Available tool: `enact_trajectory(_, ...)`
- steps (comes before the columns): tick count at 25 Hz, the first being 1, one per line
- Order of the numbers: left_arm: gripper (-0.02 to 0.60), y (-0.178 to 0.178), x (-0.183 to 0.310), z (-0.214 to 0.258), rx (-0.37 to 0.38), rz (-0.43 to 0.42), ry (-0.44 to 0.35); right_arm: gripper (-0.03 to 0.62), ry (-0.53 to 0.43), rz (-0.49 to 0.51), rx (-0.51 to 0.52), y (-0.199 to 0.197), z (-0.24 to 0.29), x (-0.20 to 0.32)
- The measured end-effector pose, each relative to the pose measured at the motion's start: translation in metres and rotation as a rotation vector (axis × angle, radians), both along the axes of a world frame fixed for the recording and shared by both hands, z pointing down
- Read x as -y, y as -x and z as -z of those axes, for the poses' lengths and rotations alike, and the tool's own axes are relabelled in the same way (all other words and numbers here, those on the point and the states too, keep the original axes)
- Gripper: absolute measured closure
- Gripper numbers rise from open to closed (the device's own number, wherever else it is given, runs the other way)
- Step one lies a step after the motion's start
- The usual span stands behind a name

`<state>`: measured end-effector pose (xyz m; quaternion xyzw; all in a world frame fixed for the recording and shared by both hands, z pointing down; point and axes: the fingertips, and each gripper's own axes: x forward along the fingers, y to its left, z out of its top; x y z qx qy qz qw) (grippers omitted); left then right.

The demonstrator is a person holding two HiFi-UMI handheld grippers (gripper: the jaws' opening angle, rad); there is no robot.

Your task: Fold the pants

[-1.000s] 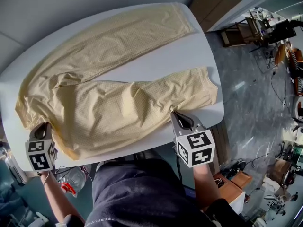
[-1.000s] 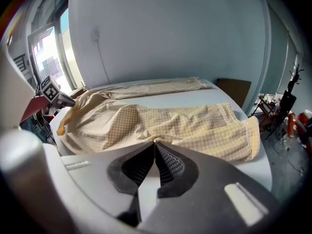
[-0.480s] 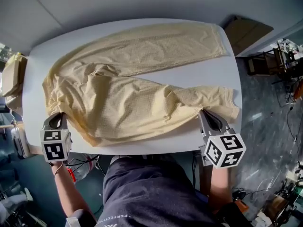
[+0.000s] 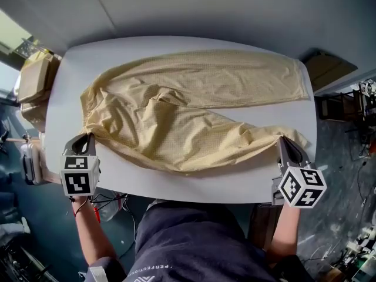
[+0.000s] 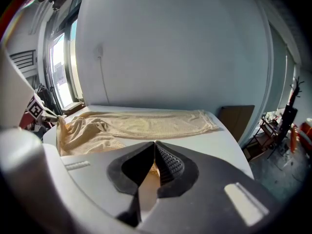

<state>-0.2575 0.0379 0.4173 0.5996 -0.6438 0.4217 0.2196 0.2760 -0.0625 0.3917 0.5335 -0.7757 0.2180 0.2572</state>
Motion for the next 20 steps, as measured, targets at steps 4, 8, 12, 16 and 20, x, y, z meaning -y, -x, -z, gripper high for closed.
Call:
enact_trajectory(4,0.561,0.023,0.011,0.007,0.001,0.004,-0.012,0.582,-0.035,-0.031,-0.051,0.007,0.013,0.027)
enact_trajectory(8,0.561,0.042,0.018,0.014,0.001,-0.003,-0.021,0.582,-0.069,-0.059,-0.089,0.019,0.027,0.051)
enact_trajectory(12,0.561,0.056,0.029,0.019,-0.018,-0.032,-0.032,0.582,-0.1,-0.089,-0.123,0.031,0.039,0.071)
enact_trajectory(16,0.561,0.069,0.043,0.027,-0.039,-0.062,-0.057,0.582,-0.141,-0.102,-0.189,0.043,0.054,0.089)
enact_trajectory(20,0.561,0.078,0.052,0.028,-0.046,-0.065,-0.071,0.582,-0.177,-0.105,-0.207,0.053,0.068,0.108)
